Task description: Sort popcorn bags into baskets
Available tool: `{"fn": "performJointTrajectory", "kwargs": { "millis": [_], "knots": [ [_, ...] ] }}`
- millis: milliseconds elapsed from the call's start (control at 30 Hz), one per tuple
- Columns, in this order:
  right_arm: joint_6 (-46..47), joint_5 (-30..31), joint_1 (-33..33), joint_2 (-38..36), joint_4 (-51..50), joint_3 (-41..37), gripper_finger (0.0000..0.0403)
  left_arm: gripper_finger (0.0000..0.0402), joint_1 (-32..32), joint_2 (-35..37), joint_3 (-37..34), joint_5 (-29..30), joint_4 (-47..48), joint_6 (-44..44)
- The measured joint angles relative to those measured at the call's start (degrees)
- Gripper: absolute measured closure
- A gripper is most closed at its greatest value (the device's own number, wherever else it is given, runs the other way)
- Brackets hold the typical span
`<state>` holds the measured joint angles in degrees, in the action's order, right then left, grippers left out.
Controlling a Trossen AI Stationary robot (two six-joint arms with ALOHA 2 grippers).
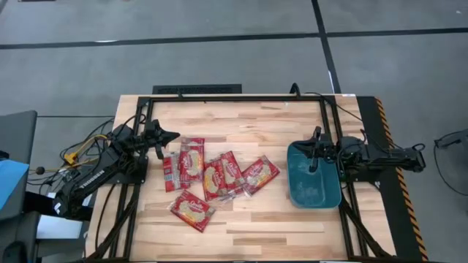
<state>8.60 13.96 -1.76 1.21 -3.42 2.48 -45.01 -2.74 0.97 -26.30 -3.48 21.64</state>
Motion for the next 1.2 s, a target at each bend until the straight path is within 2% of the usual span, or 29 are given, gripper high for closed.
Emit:
{"fn": "performJointTrajectory", "kwargs": {
  "millis": [167,300,367,533,700,967,1200],
  "knots": [
    [0.0,0.1,0.0,0.0,0.2,0.0,0.0354,0.0402,0.0,0.0,0.0,0.0,0.0,0.0],
    [-4.5,9.0,-1.1,0.0,3.0,-0.1,0.0354,0.0401,0.0,0.0,0.0,0.0,0.0,0.0],
    [-3.1,11.4,-1.5,0.0,3.7,-0.2,0.0354,0.0401,0.0,0.0,0.0,0.0,0.0,0.0],
    [13.6,11.6,-2.1,0.0,5.0,-0.2,0.0354,0.0401,0.0,0.0,0.0,0.0,0.0,0.0],
    [21.4,11.6,-2.1,0.0,5.6,-0.2,0.0354,0.0401,0.0,0.0,0.0,0.0,0.0,0.0],
    [25.9,11.6,-2.6,0.0,10.2,-0.1,0.0354,0.0401,0.0,0.0,0.0,0.0,0.0,0.0],
    [21.9,11.6,-2.6,0.0,10.4,-0.1,0.0354,0.0401,0.0,0.0,0.0,0.0,0.0,0.0]
  ]
}}
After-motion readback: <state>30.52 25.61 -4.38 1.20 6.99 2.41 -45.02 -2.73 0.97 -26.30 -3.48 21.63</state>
